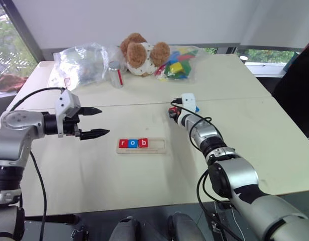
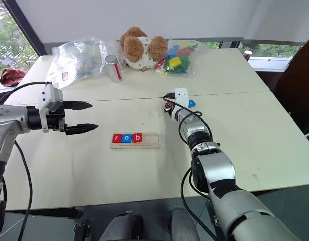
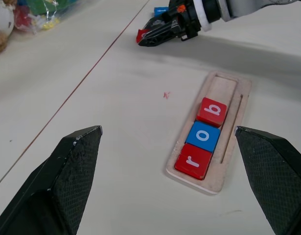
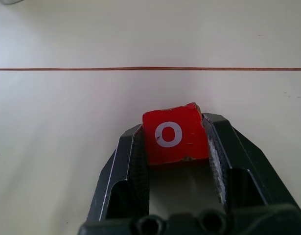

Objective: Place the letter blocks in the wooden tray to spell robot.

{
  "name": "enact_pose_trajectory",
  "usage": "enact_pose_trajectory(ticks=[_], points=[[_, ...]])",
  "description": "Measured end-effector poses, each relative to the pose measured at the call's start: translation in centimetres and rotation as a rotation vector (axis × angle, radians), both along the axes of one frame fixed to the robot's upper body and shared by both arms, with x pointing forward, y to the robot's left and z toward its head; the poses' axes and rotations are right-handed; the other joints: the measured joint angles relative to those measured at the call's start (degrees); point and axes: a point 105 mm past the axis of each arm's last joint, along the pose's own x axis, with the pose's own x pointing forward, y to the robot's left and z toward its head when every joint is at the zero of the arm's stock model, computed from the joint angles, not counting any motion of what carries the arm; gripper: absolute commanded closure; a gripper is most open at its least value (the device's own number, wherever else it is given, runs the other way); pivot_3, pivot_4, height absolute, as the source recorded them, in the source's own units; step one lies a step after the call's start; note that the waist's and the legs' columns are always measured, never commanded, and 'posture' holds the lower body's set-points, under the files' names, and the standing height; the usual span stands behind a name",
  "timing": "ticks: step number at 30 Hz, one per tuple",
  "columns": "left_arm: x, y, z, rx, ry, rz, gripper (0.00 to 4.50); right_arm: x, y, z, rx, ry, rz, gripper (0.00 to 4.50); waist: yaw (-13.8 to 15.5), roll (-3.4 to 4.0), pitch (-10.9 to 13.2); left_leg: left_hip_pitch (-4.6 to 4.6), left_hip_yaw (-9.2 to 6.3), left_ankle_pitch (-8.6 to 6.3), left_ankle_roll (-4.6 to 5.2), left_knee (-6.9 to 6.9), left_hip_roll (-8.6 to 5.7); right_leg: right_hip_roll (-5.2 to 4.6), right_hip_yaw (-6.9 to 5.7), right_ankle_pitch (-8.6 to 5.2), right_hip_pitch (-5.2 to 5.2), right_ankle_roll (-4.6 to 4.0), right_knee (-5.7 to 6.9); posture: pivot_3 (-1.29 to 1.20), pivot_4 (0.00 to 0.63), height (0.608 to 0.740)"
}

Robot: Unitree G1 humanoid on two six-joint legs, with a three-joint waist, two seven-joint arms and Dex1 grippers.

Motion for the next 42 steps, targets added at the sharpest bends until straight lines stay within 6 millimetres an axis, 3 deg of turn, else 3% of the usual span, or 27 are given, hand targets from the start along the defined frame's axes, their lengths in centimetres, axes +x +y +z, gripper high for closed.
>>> enact_pose_trajectory(ticks=[3,6,8,11,13,16,21,23,28,31,33,35,38,40,42], points=[[-0.3,-0.5,0.2,0.011,-0.010,-0.030,0.00,0.0,-1.1,1.5,0.030,-0.059,-0.056,3.31,0.29,0.01,0.01,-0.05,-0.03,0.00,0.00,0.00,0.00,0.00,0.00,0.00,-0.01,0.00,0.00,0.00,0.150,0.740],[-1.1,-1.8,0.1,0.040,-0.011,-0.105,0.00,-2.5,-2.9,4.0,0.057,-0.168,-0.116,3.31,0.91,0.04,-0.07,-0.43,-0.34,-0.02,0.02,-0.02,0.00,0.03,-0.01,0.01,-0.18,0.01,0.01,0.00,0.150,0.740],[-1.5,-2.8,-0.3,0.061,0.005,-0.163,0.00,-6.2,-3.9,3.2,0.051,-0.138,-0.146,3.31,1.12,0.05,-0.10,-0.70,-0.52,-0.03,0.03,0.03,-0.04,0.06,0.00,0.01,-0.39,0.01,0.08,0.00,0.150,0.740],[-1.7,-4.2,-0.7,0.072,0.018,-0.235,0.00,-11.4,-4.3,0.3,0.046,0.004,-0.181,3.31,1.64,0.05,-0.09,-0.76,-0.37,-0.03,0.04,0.09,-0.07,0.06,0.04,0.01,-0.46,0.02,0.03,0.00,0.150,0.740],[-1.6,-5.1,-0.6,0.076,0.005,-0.277,0.00,-13.1,-4.3,0.1,0.048,0.041,-0.196,3.31,1.55,0.08,-0.07,-0.68,-0.16,-0.03,0.10,0.14,-0.07,0.05,0.10,0.01,-0.46,0.02,0.00,0.00,0.150,0.740],[-1.4,-6.1,-0.3,0.080,-0.008,-0.320,0.00,-14.2,-4.1,0.6,0.079,0.051,-0.248,3.31,1.77,0.06,-0.08,-0.05,-0.17,-0.14,0.36,0.13,-0.04,0.12,0.09,0.01,0.01,0.02,0.13,0.00,0.150,0.740],[-0.5,-6.3,-0.2,0.091,-0.001,-0.342,0.00,-14.3,-3.8,-1.6,0.100,0.150,-0.348,3.31,1.79,0.07,-0.07,0.27,-0.18,-0.14,0.36,0.09,0.03,0.29,0.10,0.00,0.28,0.00,0.16,0.00,0.150,0.740],[-0.4,-6.3,-0.3,0.093,0.006,-0.349,0.00,-14.0,-3.9,-2.1,0.089,0.163,-0.371,2.21,1.76,0.07,-0.07,0.25,-0.16,-0.14,0.36,0.09,0.03,0.29,0.11,0.00,0.26,0.00,0.13,0.00,0.150,0.740],[-0.4,-6.7,-0.4,0.113,0.019,-0.380,0.00,-13.7,-3.6,-2.1,0.089,0.159,-0.377,0.02,1.84,0.06,-0.07,0.23,-0.17,-0.14,0.36,0.04,0.04,0.27,0.11,0.00,0.25,0.00,0.06,0.00,0.150,0.740],[-0.3,-6.5,-0.5,0.119,0.027,-0.376,0.00,-13.8,-3.8,-1.8,0.095,0.150,-0.364,0.02,2.05,0.06,-0.07,0.21,-0.17,-0.15,0.37,0.08,0.02,0.25,0.11,0.00,0.29,0.00,0.02,0.00,0.150,0.740],[-0.4,-6.4,-0.6,0.121,0.037,-0.382,0.00,-13.7,-4.3,-0.6,0.079,0.100,-0.302,0.02,2.01,0.08,-0.06,0.17,-0.16,-0.16,0.39,0.11,0.01,0.25,0.11,0.01,0.28,0.01,-0.01,0.00,0.150,0.740],[-0.6,-6.2,-0.7,0.130,0.048,-0.395,0.00,-12.9,-5.3,2.2,0.044,-0.003,-0.184,0.02,1.92,0.08,-0.04,0.17,-0.12,-0.17,0.42,0.12,-0.01,0.29,0.10,0.01,0.28,0.01,-0.04,0.00,0.150,0.740],[-0.9,-6.0,-0.6,0.145,0.064,-0.416,0.00,-12.7,-5.9,6.1,-0.022,-0.117,0.130,0.02,1.93,0.06,-0.05,0.21,-0.13,-0.23,0.52,0.06,0.05,0.36,0.04,0.00,0.35,0.02,-0.10,0.00,0.150,0.740],[-1.3,-6.1,-0.6,0.150,0.071,-0.437,0.00,-13.6,-5.9,5.9,-0.064,-0.093,0.365,0.02,2.05,0.04,-0.04,0.20,-0.20,-0.28,0.60,0.04,0.14,0.52,0.03,-0.01,0.41,0.02,-0.19,0.00,0.150,0.740],[-1.7,-5.9,-0.5,0.166,0.079,-0.451,0.00,-14.6,-6.2,4.2,-0.109,-0.030,0.564,0.02,1.98,0.02,-0.02,0.20,-0.15,-0.33,0.69,0.05,0.21,0.62,0.06,0.00,0.43,0.02,-0.25,0.00,0.150,0.740]])
